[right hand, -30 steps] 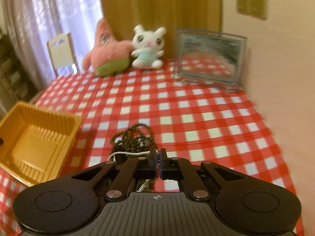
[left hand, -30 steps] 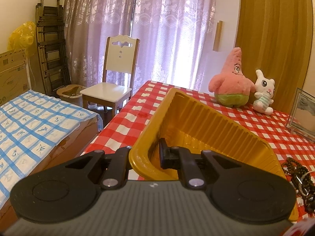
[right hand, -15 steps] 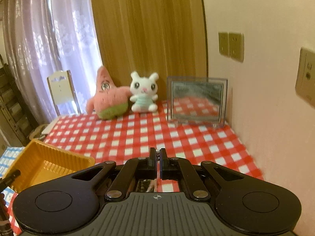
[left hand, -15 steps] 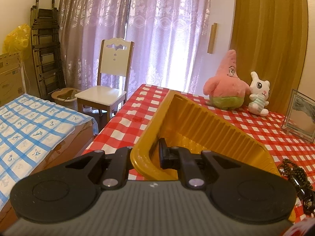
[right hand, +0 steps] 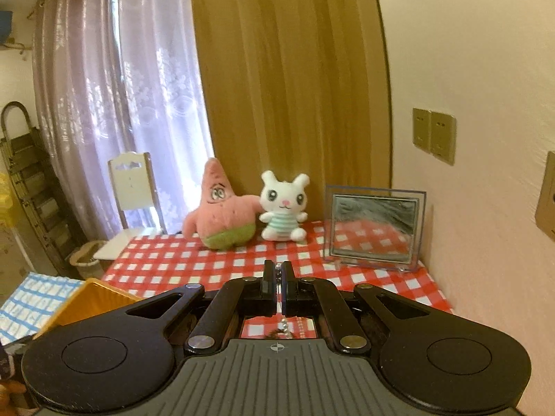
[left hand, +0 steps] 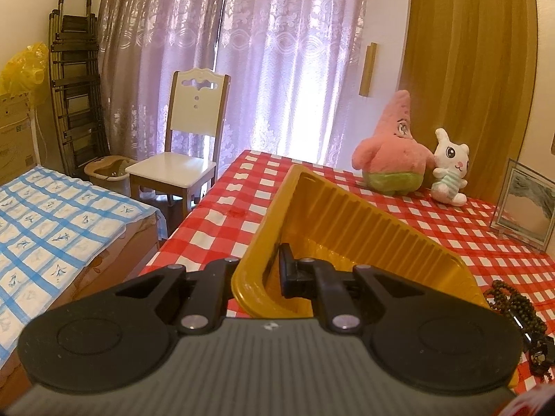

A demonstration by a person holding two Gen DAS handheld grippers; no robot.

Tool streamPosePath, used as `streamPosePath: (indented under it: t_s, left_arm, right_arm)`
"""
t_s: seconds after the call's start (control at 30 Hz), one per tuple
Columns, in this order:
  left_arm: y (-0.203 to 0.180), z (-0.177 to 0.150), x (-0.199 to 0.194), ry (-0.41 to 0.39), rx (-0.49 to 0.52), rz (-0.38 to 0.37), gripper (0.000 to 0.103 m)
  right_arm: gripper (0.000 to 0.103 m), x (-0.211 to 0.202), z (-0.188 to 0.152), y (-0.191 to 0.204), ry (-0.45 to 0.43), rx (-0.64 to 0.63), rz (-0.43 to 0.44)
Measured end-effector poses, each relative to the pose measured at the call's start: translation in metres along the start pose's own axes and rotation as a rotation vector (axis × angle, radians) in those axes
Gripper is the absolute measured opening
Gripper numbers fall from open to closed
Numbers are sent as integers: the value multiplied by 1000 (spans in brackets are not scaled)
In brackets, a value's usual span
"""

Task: Organize jewelry
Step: 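Lift the pearl necklace with the right gripper and carry it toward the tray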

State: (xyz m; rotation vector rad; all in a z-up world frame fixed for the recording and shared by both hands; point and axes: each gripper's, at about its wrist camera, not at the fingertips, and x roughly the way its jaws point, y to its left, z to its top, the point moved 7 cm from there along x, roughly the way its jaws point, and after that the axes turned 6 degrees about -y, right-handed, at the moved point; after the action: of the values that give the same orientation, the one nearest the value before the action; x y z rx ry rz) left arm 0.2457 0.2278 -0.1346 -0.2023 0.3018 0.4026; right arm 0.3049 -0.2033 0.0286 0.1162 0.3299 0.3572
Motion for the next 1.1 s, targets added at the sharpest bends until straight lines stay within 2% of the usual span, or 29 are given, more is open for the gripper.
streamPosePath:
  t_s: [0.23, 0.77, 0.9, 1.1]
  left_arm:
    - [-1, 0, 1, 6, 2, -10, 9]
    - [-2, 2, -1, 19, 8, -20, 7]
    - [-1, 0, -2, 24, 4, -21, 7]
    - [1, -2, -1, 32, -3, -18, 7]
  right_arm:
    - [2, 10, 7, 32, 0, -10, 91]
    - [2, 64, 10, 148, 24, -33, 399]
    - [2, 87, -11, 163, 90, -21, 425]
    - [3, 135, -73, 166, 294, 54, 417]
